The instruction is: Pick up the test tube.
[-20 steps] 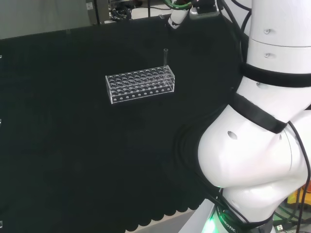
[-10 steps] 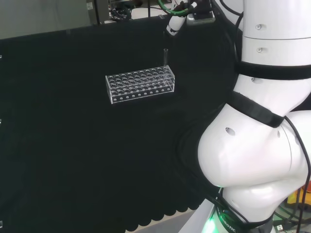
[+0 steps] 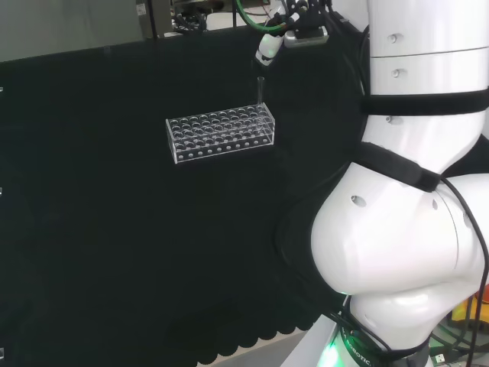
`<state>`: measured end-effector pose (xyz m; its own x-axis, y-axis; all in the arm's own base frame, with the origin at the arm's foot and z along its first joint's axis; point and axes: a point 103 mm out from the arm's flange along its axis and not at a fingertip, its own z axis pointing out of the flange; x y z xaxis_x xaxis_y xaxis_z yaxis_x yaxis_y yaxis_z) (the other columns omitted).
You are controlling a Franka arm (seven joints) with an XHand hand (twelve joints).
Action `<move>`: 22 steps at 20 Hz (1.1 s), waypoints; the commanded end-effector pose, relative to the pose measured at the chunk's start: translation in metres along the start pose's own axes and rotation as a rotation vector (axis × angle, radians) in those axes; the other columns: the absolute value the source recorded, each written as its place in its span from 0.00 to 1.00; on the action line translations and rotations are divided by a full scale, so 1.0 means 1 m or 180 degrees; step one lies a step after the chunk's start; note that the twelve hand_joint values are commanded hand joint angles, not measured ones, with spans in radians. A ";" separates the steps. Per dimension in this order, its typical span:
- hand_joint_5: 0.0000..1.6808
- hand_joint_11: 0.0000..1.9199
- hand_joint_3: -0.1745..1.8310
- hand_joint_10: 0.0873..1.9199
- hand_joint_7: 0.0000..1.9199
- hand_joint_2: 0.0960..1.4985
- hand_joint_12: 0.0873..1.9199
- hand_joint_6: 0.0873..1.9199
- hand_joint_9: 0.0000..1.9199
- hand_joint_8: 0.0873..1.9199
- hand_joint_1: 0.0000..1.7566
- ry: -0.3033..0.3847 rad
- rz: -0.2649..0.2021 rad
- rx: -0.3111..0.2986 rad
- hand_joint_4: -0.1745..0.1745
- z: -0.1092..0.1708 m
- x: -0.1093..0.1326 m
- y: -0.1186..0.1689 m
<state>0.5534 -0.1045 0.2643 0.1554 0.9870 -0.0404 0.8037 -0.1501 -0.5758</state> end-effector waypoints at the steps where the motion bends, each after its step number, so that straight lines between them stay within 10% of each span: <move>1: 0.11 0.00 0.21 0.34 0.00 0.55 0.61 0.00 0.00 0.24 0.42 0.0009 -0.0025 0.0045 0.60 0.005 0.007 0.006; 22: 0.22 0.00 0.32 0.49 0.05 0.47 0.69 0.00 0.00 0.44 0.48 0.0042 -0.0008 0.0144 0.42 0.033 0.000 0.033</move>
<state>0.5606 -0.0975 0.2232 0.1521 0.9881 -0.0213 0.7813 -0.1334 -0.6098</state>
